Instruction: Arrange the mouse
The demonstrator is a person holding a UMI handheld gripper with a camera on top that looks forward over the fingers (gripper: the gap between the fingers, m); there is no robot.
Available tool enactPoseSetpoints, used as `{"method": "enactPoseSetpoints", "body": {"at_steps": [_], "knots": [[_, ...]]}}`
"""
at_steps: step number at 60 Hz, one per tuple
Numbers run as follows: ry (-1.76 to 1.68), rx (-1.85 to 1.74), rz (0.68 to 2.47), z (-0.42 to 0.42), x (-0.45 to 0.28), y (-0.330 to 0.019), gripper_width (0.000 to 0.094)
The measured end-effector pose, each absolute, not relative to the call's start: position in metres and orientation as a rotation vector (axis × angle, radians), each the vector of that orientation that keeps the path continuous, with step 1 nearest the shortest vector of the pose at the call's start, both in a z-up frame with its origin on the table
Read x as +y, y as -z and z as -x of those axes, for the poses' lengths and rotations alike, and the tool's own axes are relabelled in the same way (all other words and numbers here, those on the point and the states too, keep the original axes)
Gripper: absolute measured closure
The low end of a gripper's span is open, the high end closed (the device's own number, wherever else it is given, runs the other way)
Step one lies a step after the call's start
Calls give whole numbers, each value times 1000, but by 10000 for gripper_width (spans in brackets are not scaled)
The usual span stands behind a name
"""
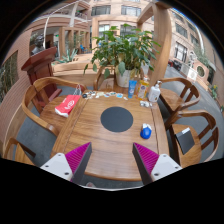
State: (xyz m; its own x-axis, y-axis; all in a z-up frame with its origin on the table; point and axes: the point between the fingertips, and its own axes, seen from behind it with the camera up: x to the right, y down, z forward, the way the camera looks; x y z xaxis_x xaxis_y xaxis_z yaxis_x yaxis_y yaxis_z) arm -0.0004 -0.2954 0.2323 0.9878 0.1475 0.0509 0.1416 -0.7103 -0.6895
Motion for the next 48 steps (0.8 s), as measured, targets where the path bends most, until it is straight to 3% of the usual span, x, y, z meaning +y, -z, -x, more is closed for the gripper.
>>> {"method": "enactPoseSetpoints", "body": {"at_steps": [6, 26, 48], "knots": [[8, -191, 2383, -11, -298, -217, 98], [21, -1, 2393, -119, -256, -87, 97], [36, 124, 2264, -182, -121, -21, 95]]}}
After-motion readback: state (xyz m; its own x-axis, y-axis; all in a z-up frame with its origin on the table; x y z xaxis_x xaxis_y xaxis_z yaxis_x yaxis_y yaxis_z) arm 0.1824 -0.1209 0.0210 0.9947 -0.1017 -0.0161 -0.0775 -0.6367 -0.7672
